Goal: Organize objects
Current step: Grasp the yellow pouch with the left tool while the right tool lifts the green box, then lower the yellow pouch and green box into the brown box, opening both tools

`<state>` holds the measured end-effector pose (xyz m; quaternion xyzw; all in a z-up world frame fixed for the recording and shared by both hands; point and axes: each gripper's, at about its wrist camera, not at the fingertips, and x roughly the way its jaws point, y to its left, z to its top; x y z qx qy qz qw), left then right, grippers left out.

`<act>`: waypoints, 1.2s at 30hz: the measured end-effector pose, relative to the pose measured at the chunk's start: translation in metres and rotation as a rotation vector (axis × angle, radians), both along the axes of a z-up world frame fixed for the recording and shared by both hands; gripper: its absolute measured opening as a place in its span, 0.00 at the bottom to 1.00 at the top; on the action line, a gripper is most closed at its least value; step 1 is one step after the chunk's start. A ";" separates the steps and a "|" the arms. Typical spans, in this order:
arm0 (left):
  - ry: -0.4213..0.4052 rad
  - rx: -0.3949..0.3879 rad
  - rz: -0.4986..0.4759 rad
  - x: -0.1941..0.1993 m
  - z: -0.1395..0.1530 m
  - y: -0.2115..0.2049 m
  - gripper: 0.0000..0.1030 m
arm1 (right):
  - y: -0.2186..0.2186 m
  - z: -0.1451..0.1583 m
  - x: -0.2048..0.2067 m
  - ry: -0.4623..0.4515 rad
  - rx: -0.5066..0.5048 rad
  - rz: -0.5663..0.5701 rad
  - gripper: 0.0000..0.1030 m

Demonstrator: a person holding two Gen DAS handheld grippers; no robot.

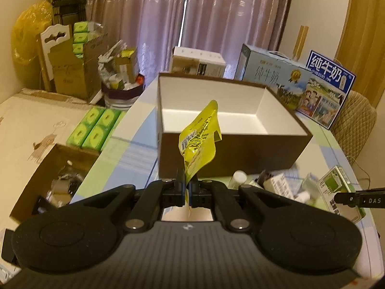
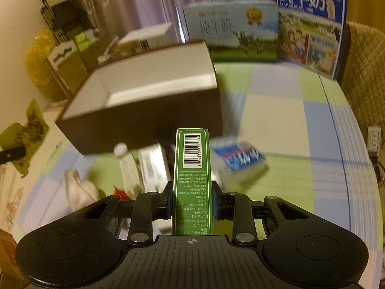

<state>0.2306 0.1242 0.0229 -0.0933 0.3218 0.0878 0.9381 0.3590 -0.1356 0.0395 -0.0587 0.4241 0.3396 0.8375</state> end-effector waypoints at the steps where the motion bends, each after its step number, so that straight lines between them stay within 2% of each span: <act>1: -0.004 -0.001 -0.007 0.004 0.001 -0.001 0.01 | 0.003 0.005 0.002 -0.007 0.012 0.006 0.26; 11: -0.031 -0.003 -0.055 0.070 0.014 -0.012 0.01 | 0.051 0.052 0.036 -0.080 0.126 0.070 0.26; 19: -0.024 0.029 -0.069 0.130 0.015 -0.016 0.01 | 0.103 0.069 0.073 -0.137 0.154 0.102 0.26; 26: 0.023 0.037 -0.066 0.171 0.000 -0.011 0.01 | 0.140 0.058 0.107 -0.139 0.140 0.100 0.26; 36: 0.114 0.025 -0.066 0.219 -0.031 -0.009 0.01 | 0.175 0.023 0.137 -0.100 0.080 0.095 0.26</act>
